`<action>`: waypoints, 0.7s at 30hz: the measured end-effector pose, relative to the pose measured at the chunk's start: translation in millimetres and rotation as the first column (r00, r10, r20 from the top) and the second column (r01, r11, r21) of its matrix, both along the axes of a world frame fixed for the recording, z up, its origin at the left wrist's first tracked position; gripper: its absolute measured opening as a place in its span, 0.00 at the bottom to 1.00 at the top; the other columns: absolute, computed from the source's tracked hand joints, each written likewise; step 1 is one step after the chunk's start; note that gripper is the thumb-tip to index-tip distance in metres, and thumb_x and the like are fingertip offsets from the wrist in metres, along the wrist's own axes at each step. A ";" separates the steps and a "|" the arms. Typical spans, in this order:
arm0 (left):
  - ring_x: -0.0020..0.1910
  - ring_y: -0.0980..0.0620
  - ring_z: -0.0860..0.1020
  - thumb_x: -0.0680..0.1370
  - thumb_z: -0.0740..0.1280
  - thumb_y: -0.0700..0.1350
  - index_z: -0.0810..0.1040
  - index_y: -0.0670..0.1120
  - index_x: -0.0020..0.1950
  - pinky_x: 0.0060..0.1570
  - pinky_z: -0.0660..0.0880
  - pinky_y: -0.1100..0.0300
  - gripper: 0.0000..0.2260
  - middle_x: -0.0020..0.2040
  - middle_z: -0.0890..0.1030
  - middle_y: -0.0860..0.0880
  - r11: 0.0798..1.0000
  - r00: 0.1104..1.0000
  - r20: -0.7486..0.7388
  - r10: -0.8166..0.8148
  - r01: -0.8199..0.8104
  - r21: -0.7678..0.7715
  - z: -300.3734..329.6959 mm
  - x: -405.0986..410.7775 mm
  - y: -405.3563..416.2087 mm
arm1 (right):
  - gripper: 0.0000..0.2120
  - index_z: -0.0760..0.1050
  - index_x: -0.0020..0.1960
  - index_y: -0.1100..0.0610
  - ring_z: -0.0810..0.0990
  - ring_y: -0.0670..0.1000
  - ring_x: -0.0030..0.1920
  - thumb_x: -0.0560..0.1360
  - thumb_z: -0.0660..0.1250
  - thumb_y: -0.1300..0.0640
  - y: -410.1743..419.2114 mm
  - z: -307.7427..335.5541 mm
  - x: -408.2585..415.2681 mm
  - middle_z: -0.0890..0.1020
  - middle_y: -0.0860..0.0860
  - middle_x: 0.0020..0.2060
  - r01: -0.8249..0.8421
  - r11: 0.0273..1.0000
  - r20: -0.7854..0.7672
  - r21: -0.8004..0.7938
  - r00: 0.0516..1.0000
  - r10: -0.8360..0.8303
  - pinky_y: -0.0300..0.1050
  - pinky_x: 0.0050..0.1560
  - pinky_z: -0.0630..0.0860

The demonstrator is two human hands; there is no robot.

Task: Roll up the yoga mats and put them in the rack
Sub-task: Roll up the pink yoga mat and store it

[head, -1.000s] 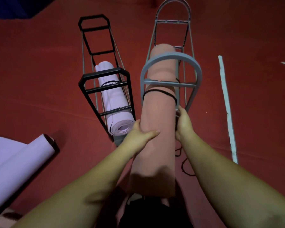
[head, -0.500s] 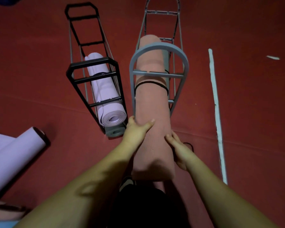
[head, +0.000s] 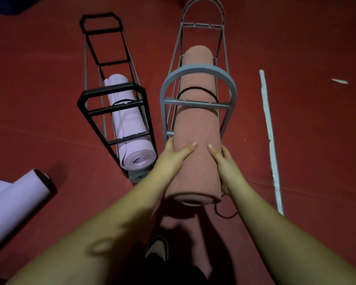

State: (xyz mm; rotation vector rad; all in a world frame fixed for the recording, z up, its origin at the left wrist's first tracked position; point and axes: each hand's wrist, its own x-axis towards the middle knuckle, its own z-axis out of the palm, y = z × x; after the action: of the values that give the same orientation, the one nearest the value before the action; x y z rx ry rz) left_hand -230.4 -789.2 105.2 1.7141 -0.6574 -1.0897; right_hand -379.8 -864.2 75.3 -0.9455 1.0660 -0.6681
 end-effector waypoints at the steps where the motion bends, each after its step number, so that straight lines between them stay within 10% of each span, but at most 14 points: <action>1: 0.58 0.53 0.78 0.72 0.74 0.61 0.66 0.52 0.74 0.64 0.72 0.57 0.35 0.62 0.77 0.54 1.000 1.000 0.004 0.000 0.000 -0.003 2.7 6.1 -11.5 | 0.42 0.62 0.77 0.52 0.81 0.53 0.58 0.69 0.75 0.41 -13.7 1.8 6.0 0.77 0.52 0.65 0.010 1.000 -0.004 0.003 1.000 -0.010 0.56 0.60 0.78; 4: 0.63 0.51 0.75 0.75 0.72 0.60 0.67 0.48 0.75 0.68 0.70 0.54 0.33 0.67 0.74 0.52 1.000 0.999 0.046 0.009 -0.008 -0.014 8.6 21.9 -36.0 | 0.55 0.62 0.76 0.52 0.80 0.56 0.59 0.57 0.77 0.32 -50.7 7.0 20.7 0.75 0.54 0.67 0.041 0.998 -0.022 0.038 0.999 -0.040 0.61 0.60 0.77; 10: 0.54 0.43 0.82 0.62 0.69 0.71 0.76 0.52 0.60 0.57 0.78 0.41 0.34 0.57 0.82 0.47 0.985 0.977 -0.128 0.170 -0.165 0.048 -5.0 32.0 -27.2 | 0.48 0.68 0.72 0.50 0.82 0.55 0.58 0.59 0.75 0.30 -54.0 -4.5 22.2 0.79 0.53 0.64 0.042 0.997 -0.025 0.060 0.999 -0.041 0.61 0.57 0.79; 14: 0.44 0.51 0.83 0.74 0.64 0.69 0.74 0.54 0.63 0.41 0.76 0.57 0.26 0.54 0.84 0.50 0.984 0.949 -0.261 0.177 -0.167 0.059 -6.2 21.2 5.1 | 0.36 0.63 0.73 0.45 0.81 0.43 0.56 0.70 0.70 0.38 11.9 11.1 1.1 0.78 0.44 0.62 -0.116 0.993 -0.049 -0.020 0.992 0.115 0.52 0.58 0.78; 18: 0.46 0.62 0.80 0.77 0.70 0.49 0.65 0.52 0.73 0.44 0.75 0.69 0.26 0.60 0.80 0.52 0.999 0.989 -0.149 0.003 -0.010 -0.045 -13.3 13.7 30.9 | 0.35 0.58 0.70 0.44 0.78 0.30 0.51 0.73 0.74 0.58 32.5 12.9 -4.7 0.77 0.40 0.58 -0.278 0.938 -0.209 -0.206 0.949 0.235 0.29 0.52 0.75; 21: 0.51 0.54 0.81 0.69 0.77 0.46 0.62 0.50 0.75 0.54 0.76 0.57 0.39 0.58 0.81 0.51 0.997 0.996 0.061 -0.062 0.059 0.054 -17.1 14.4 25.0 | 0.39 0.62 0.74 0.49 0.80 0.46 0.57 0.69 0.78 0.52 24.5 11.7 8.6 0.81 0.46 0.59 -0.219 0.950 -0.408 -0.221 0.906 0.114 0.42 0.56 0.75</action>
State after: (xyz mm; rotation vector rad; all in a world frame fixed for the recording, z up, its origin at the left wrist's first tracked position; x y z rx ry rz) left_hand -216.0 -764.2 88.2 1.7888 -0.7300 -1.1075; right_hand -371.2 -839.7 87.0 -1.4304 1.2467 -0.4922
